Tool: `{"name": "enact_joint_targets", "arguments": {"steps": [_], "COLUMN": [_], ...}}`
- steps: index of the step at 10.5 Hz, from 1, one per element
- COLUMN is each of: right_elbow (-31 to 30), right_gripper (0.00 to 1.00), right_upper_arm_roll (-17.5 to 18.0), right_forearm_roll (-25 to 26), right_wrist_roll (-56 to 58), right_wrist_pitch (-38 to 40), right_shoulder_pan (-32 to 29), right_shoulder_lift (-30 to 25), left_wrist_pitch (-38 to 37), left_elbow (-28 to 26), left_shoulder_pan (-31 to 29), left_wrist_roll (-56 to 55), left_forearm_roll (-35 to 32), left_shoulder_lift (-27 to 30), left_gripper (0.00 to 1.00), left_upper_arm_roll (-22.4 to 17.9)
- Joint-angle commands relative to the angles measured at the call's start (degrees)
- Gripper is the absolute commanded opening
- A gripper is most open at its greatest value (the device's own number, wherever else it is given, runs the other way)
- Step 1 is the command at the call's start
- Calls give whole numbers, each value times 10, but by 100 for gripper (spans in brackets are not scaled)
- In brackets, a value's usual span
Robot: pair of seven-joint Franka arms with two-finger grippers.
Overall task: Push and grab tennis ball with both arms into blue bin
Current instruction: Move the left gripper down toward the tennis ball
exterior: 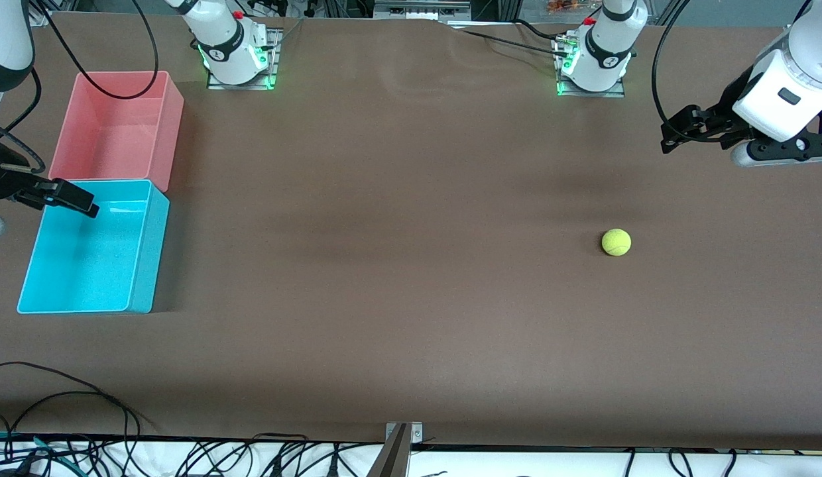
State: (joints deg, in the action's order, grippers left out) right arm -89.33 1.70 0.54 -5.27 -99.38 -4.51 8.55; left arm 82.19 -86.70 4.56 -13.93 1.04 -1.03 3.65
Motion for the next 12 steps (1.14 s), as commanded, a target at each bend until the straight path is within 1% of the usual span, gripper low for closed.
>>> {"name": "enact_joint_targets", "arguments": {"steps": [1,7,10,12], "right_elbow": [16,16,16,16], "right_gripper": [100,100,100,100], "right_upper_arm_roll": [1,1,1,1], "right_forearm_roll": [2,2,2,2], "right_wrist_roll": [3,2,1,5], "right_wrist_pitch": [4,4,4,5], "right_shoulder_pan": [-2,-2,-2,-2], "right_shoulder_lift": [13,14,14,14], "left_wrist_pitch": [-9,-12,-13,-12], "left_elbow": [7,7,17,13], "left_shoulder_pan": [-2,2,-1,-6], "left_wrist_roll": [-3,0,2,3], "left_forearm_roll": [4,0,0,3], "left_shoulder_lift": [2,0,-8,1], "left_gripper": [100,100,100,100], "left_upper_arm_roll": [0,0,0,-1]}}
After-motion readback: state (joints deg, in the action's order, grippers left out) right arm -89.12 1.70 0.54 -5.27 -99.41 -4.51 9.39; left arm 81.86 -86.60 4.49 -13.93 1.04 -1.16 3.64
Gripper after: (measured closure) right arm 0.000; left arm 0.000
